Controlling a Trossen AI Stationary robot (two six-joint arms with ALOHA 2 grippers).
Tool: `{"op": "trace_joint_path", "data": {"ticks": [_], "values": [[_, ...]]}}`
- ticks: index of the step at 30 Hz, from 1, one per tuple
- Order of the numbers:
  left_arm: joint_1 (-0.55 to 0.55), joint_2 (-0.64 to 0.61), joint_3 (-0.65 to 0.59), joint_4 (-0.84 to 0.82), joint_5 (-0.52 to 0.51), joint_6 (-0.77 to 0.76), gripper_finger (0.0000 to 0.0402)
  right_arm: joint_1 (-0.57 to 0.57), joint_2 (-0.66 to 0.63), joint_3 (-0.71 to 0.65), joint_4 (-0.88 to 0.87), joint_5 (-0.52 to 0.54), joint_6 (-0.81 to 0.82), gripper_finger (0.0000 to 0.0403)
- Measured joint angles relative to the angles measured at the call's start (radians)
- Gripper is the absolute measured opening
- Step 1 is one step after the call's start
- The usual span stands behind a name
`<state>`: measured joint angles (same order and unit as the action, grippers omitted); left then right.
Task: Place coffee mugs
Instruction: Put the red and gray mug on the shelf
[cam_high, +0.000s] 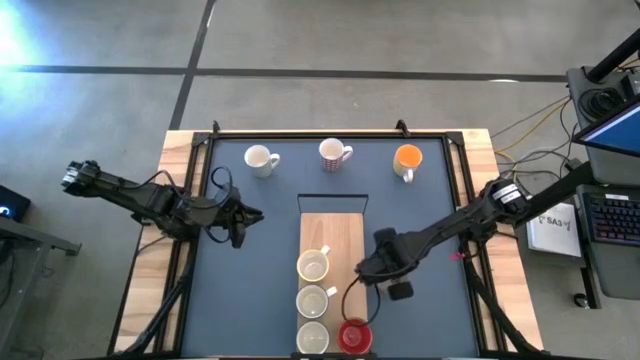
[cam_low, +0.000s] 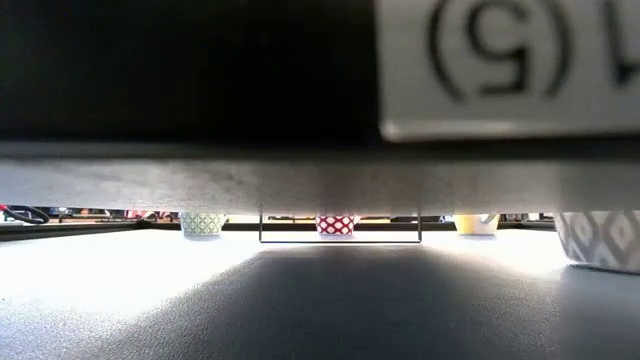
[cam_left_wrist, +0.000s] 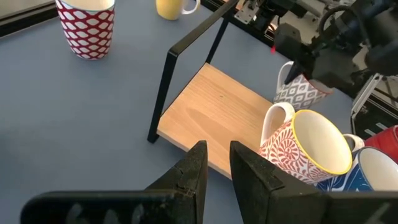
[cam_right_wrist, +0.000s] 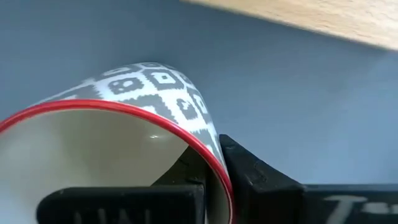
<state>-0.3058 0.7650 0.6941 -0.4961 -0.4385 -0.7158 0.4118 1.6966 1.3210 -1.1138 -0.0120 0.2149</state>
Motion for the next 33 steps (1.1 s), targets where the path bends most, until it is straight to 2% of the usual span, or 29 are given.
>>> {"op": "trace_joint_path", "data": {"ticks": [10,15,25,33], "values": [[0.000,0.000,0.000,-0.005,0.000,0.000,0.0052,-0.026,-0.045,0.101,-0.026,-0.078,0.474,0.0015],[0.000,0.000,0.000,-0.008,0.000,0.008,0.0052,-0.027,-0.042,0.139,-0.037,-0.076,0.717,0.0014],[0.000,0.000,0.000,-0.008,0.003,0.027,0.0052,-0.026,-0.042,0.164,0.023,-0.075,0.950,0.0014],[0.000,0.000,0.000,-0.038,0.004,0.027,0.0052,-0.019,-0.042,0.164,0.072,-0.068,1.048,0.0013]]}}
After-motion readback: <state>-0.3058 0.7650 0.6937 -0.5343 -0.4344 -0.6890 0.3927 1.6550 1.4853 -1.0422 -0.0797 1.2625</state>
